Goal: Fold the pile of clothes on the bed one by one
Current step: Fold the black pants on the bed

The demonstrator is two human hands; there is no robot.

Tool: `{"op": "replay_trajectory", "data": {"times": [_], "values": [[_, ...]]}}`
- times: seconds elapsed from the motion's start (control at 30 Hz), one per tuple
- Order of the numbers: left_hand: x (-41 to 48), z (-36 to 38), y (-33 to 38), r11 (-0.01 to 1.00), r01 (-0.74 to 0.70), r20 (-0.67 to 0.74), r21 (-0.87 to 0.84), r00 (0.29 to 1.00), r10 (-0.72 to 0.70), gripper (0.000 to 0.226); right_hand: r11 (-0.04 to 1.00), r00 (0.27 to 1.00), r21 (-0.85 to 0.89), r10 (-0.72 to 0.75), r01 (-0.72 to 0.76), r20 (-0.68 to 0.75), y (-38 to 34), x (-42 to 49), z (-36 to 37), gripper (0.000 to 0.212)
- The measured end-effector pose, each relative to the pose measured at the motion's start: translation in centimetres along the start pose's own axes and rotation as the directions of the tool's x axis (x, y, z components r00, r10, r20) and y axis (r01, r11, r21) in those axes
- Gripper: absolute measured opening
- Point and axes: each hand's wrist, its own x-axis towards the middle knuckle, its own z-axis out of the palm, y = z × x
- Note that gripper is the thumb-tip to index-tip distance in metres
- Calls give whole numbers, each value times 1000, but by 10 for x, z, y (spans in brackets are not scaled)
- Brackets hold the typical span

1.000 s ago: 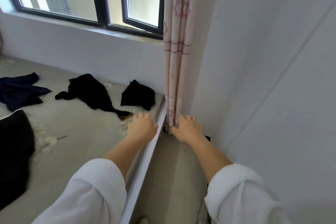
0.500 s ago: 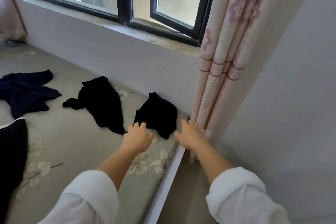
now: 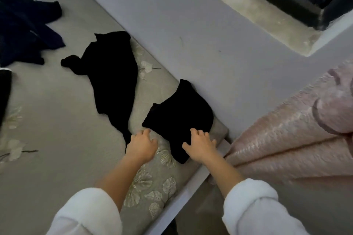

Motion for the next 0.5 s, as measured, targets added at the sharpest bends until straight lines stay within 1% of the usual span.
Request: {"op": "replay_trajectory", "data": {"times": [0.07,0.1,0.17,0.2,0.27,0.3,0.33,0.37,0.4,0.43,0.47,0.5], "values": [[25,9,-5,998,9,-23,-61,1000,-10,54,1000,1000,-12,-26,26,9,-5,33,10,67],[38,13,-8,995,-7,-57,-104,998,1,54,999,999,-6,-38,38,4,-9,48,16,74],[62,17,-12,983,-73,-149,-170,988,48,59,999,999,25,-48,48,-6,-18,73,30,92],[74,18,-14,978,-112,-181,-176,980,79,63,998,999,38,-41,41,-2,-22,84,37,101],[95,21,-16,969,-176,-183,-175,973,143,71,999,1000,31,-12,13,-5,-27,99,51,109],[104,23,-16,965,-186,-148,-187,976,159,73,1000,1000,15,4,-4,-20,-26,105,59,107],[113,25,-15,961,-184,-102,-207,981,166,72,1000,999,-9,11,-11,-41,-25,110,65,101],[121,27,-14,958,-182,-59,-223,983,173,66,1000,998,-26,0,-1,-68,-22,114,68,89],[127,29,-12,957,-186,-28,-221,982,185,55,1000,995,-11,-23,22,-93,-17,119,69,73],[129,31,-10,961,-194,-21,-198,981,194,41,996,991,78,-32,42,-127,-12,122,68,56],[129,32,-8,962,-197,-35,-188,980,194,28,968,987,248,11,30,-163,-8,125,65,42],[126,33,-7,955,-192,-64,-227,981,182,19,881,978,472,119,-23,-174,-6,126,57,32]]}}
